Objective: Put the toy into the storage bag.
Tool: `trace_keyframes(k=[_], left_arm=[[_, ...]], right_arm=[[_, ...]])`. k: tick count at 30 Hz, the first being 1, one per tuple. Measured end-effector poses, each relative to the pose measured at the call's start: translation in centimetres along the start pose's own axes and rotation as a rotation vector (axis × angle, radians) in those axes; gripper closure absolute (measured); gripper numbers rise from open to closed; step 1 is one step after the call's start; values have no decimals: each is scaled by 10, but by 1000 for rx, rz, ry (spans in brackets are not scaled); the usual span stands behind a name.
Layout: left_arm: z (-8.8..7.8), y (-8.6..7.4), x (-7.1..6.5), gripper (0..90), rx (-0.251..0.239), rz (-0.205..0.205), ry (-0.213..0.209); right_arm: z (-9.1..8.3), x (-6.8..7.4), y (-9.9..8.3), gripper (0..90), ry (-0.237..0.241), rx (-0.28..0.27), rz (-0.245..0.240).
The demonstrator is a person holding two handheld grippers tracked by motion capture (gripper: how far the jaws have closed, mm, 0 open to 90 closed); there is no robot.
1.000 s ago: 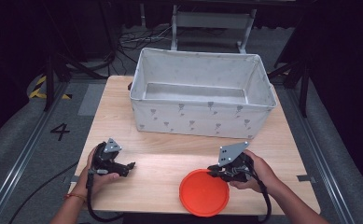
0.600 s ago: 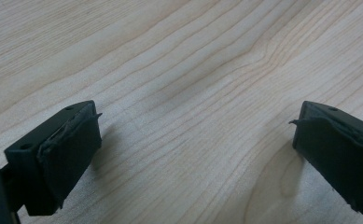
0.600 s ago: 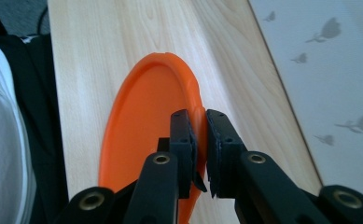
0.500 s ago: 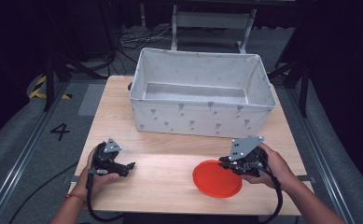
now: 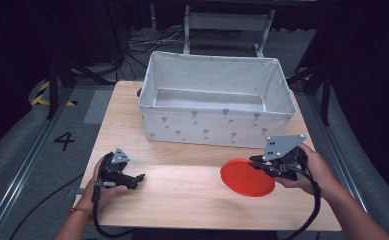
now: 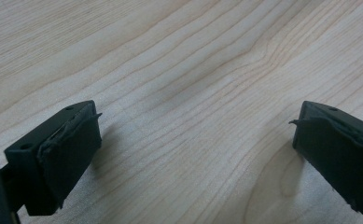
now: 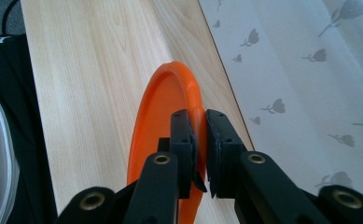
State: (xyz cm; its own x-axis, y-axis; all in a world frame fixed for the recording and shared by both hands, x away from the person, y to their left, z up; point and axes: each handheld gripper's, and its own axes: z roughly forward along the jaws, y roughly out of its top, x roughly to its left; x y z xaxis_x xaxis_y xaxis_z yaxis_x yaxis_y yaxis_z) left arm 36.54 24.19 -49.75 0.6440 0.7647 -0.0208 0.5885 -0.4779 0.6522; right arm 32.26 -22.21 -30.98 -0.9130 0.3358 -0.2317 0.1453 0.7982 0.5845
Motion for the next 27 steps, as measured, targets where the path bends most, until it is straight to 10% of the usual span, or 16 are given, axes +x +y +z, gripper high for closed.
trace_keyframes(k=[27], left_arm=[[0,0,0,13,0,1,1]], right_arm=[[-53,-40,29,820,-99,6,23]])
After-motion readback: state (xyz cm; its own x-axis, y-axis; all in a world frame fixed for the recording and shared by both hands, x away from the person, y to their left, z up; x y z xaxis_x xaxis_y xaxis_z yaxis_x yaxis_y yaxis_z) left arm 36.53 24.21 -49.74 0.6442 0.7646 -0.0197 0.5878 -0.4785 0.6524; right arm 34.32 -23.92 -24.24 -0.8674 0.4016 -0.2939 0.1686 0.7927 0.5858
